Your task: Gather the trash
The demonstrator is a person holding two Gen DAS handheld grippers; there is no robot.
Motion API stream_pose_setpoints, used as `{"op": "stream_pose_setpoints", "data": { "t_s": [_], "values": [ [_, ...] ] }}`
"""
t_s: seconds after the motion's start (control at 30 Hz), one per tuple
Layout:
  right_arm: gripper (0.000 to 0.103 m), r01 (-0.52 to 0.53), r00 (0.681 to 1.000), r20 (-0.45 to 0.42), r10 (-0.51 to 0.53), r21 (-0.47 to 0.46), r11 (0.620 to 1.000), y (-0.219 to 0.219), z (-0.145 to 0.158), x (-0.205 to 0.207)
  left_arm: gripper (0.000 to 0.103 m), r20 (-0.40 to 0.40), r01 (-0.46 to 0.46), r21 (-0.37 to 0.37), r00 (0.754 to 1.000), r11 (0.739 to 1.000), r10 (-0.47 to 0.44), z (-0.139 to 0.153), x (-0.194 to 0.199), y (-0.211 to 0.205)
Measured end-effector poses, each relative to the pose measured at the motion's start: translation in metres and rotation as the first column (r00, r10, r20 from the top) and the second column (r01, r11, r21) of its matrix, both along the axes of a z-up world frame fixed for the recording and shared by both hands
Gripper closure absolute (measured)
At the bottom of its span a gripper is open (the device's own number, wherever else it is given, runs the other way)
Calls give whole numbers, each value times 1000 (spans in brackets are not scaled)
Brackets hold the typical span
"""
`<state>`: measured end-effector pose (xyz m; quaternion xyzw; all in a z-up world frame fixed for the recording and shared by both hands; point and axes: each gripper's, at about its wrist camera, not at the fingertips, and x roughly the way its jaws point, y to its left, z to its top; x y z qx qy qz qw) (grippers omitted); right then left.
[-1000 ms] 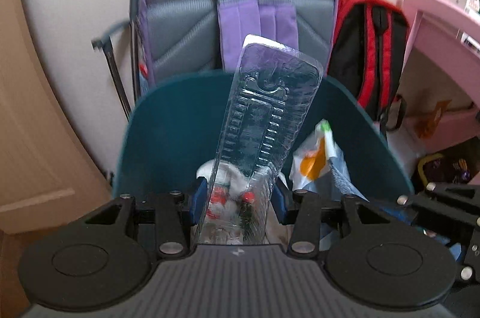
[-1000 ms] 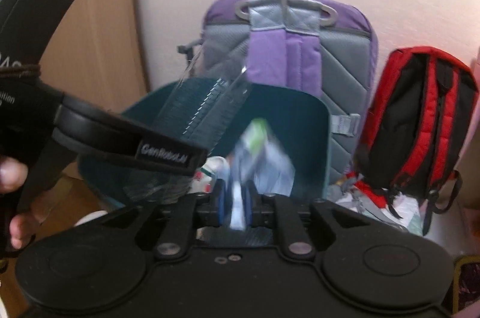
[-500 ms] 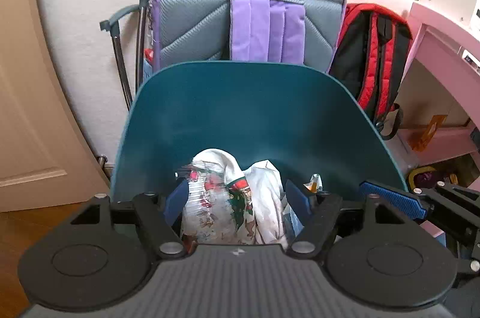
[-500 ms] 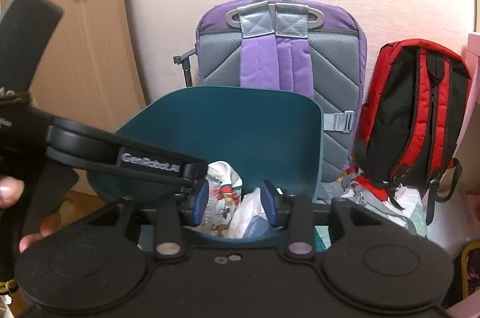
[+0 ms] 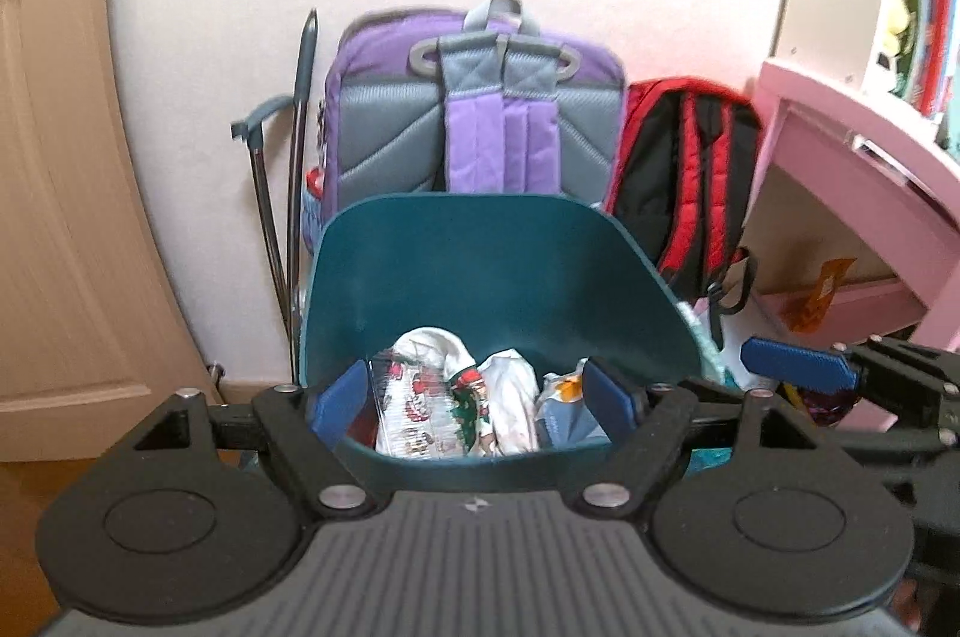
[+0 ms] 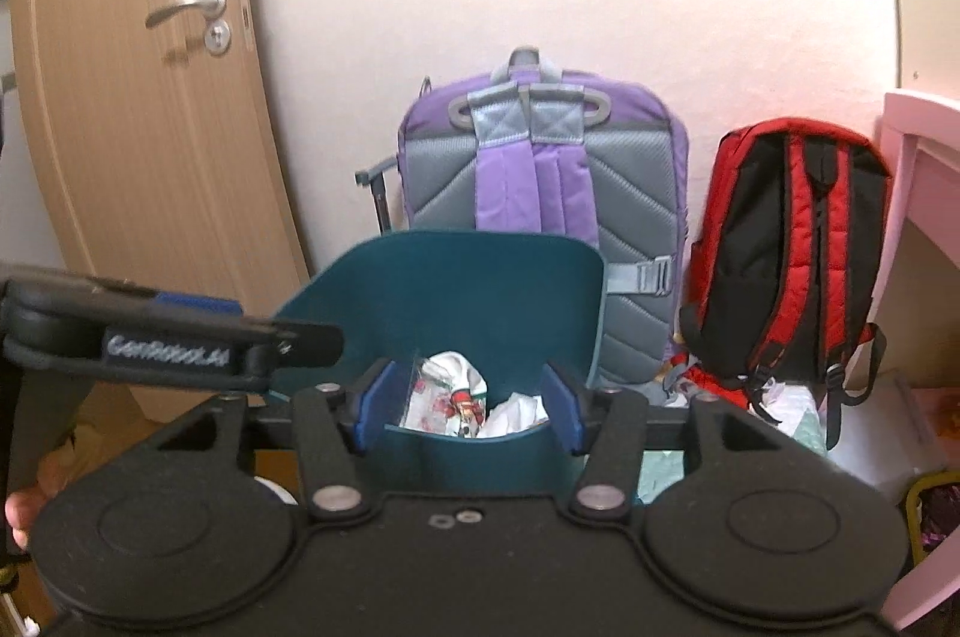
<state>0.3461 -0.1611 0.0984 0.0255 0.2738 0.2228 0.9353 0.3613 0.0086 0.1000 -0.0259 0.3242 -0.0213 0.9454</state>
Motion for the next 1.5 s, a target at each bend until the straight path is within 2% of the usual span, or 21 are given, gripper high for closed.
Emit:
{"op": "stream_pose_setpoints", "data": {
  "t_s": [0.07,0.3,0.47,1.0,1.5],
  "values": [
    [49,-2,1000,19,2,10,1000,-4,5,-8,20,19,3,-4,1000,1000,-3,3,-13,0],
    [48,-4,996,86,1,32,999,-14,21,-39,18,86,-2,-6,996,1000,3,13,-58,-4],
    [48,-12,995,102,6,49,999,-17,28,-58,3,134,-19,-31,991,999,23,17,-86,-2],
    [48,-51,990,135,42,64,997,-12,40,-104,3,205,-16,0,979,1000,16,31,-146,-5],
    [48,-60,985,164,46,80,995,-16,45,-121,3,249,-38,19,968,999,32,36,-171,-13]
  ]
}}
